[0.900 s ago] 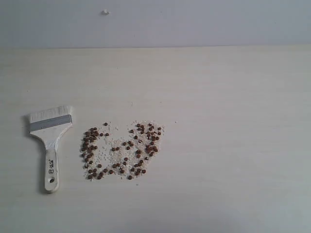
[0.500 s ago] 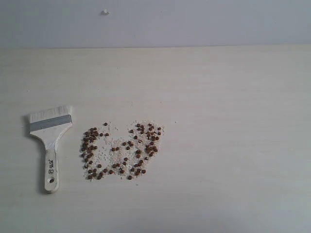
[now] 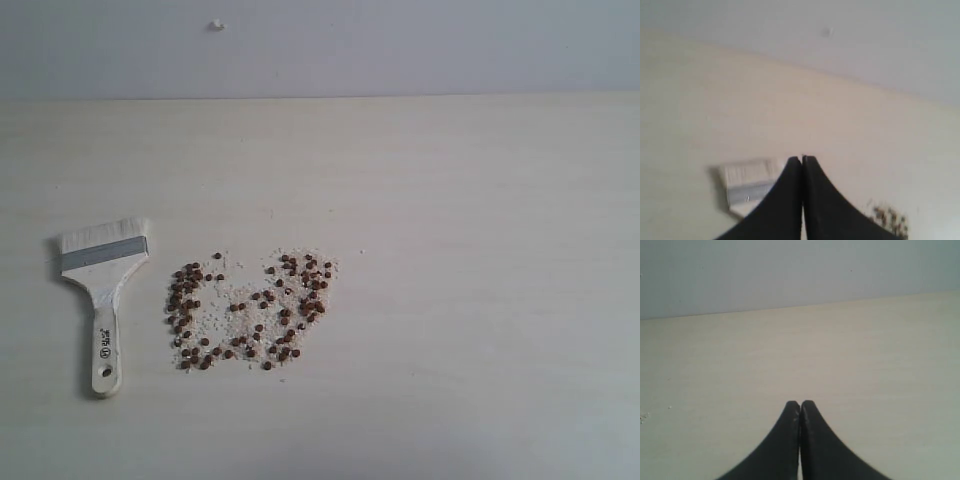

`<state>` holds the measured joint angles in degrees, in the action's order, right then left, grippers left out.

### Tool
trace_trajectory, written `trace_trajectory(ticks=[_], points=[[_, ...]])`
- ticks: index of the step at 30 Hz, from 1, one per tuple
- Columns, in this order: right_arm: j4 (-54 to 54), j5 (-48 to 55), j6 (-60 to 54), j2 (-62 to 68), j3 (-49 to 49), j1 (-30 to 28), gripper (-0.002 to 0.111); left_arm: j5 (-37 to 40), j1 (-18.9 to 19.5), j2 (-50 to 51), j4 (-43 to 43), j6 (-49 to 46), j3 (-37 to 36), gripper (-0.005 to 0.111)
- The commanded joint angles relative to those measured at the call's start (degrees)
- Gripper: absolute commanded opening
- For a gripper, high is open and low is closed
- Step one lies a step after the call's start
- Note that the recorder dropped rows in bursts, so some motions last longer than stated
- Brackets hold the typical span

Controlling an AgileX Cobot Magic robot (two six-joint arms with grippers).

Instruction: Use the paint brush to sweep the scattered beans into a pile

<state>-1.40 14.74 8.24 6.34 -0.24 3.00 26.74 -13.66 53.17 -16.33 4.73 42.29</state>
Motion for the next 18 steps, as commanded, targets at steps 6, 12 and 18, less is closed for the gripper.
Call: trace_trajectory(ticks=[6, 12, 18], points=[[-0.18, -0.71, -0.12, -0.30, 0.24, -0.35, 0.000, 32.75, -2.19, 21.57, 17.23, 0.43, 13.93, 0.000], [-0.18, -0.71, -0.12, -0.30, 0.24, -0.35, 0.000, 32.60, -5.07, 27.45, 23.47, 16.01, 12.79, 0.000], [-0.18, -0.71, -0.12, -0.30, 0.24, -0.35, 0.000, 24.77, -13.42, 31.92, 22.10, 21.66, 11.21, 0.000]])
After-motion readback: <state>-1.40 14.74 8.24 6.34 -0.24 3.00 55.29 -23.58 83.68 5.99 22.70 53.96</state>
